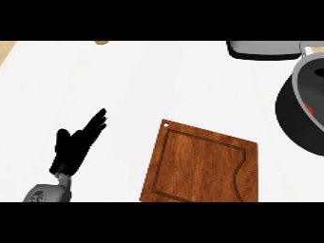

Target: Pick the bell pepper from the cutting board and place it in the pot

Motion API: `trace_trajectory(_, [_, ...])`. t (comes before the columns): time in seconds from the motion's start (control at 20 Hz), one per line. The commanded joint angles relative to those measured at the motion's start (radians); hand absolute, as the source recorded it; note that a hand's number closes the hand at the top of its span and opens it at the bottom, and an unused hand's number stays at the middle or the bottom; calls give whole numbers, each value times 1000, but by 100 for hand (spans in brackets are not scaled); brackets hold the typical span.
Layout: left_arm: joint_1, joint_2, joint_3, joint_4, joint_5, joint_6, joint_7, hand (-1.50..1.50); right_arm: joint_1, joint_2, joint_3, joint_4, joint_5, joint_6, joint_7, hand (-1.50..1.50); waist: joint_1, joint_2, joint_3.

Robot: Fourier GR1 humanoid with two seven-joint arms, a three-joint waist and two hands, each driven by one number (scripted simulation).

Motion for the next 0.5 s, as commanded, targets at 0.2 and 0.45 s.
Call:
trace_trajectory(0.2, [-23, 21, 32, 5, 10, -4, 22, 0, 114, 4, -175, -123, -76, -280, -142, -150, -28, -6, -2])
trace_trajectory(0.45, [22, -40, -21, -58, -27, 50, 55, 0, 287, 18, -252, -372, -174, -277, -164, -150, -34, -11, -3])
